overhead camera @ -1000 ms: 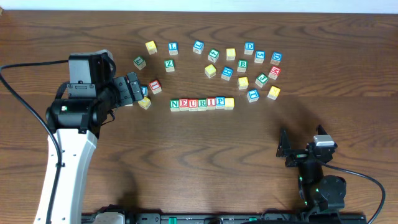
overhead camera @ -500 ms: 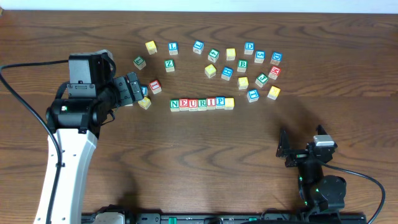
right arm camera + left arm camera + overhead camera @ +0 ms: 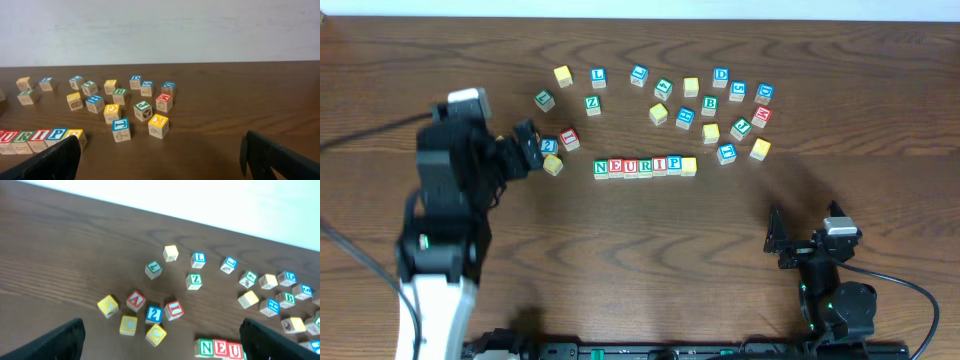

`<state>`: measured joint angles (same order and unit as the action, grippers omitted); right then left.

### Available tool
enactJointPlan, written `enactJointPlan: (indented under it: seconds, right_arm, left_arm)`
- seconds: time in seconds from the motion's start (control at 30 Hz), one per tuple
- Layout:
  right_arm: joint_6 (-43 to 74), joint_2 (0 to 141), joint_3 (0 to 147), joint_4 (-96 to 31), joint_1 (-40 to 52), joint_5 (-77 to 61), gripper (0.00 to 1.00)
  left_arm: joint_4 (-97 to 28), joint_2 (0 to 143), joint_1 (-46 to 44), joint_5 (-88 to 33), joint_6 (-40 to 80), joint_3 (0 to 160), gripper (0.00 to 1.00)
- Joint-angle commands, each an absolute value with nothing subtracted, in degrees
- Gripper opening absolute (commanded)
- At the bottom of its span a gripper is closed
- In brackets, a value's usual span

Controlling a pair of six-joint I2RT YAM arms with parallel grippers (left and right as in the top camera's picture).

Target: Spell out NEURIPS

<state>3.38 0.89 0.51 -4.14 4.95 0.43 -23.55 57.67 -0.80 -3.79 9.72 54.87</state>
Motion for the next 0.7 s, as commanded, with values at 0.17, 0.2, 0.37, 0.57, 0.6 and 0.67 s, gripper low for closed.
enactJointPlan:
  seconds: [0.17,0.2,0.37,0.57,0.6,0.67]
  right_arm:
    - [3.11,0.34,0.32,-4.29,5.02,0.03,0.99]
    - [3.11,0.34,0.32,-4.29,5.02,0.05,0.99]
    - [3.11,0.34,0.32,-4.29,5.02,0.03,0.99]
    - [3.14,0.34,0.32,-4.29,5.02,0.05,0.99]
    - [3.11,0.34,0.32,-4.29,5.02,0.03,0.99]
    - [3.11,0.34,0.32,-4.29,5.02,0.03,0.99]
  left_arm:
    - [-2.42,34.15,-0.54,-2.74,3.36,25.82,0.97]
    - [-0.38,31.18,-0.54,-2.72,3.18,22.57,0.97]
    - [3.38,18.00,-0.54,-2.26,1.69,10.74,0.97]
    - [3.31,7.05,0.21,-1.89,1.69,3.07,0.97]
    - [3.29,5.82,0.34,-1.89,1.72,2.28,0.97]
    - [3.20,3.42,0.64,-1.91,1.72,0.64,0.97]
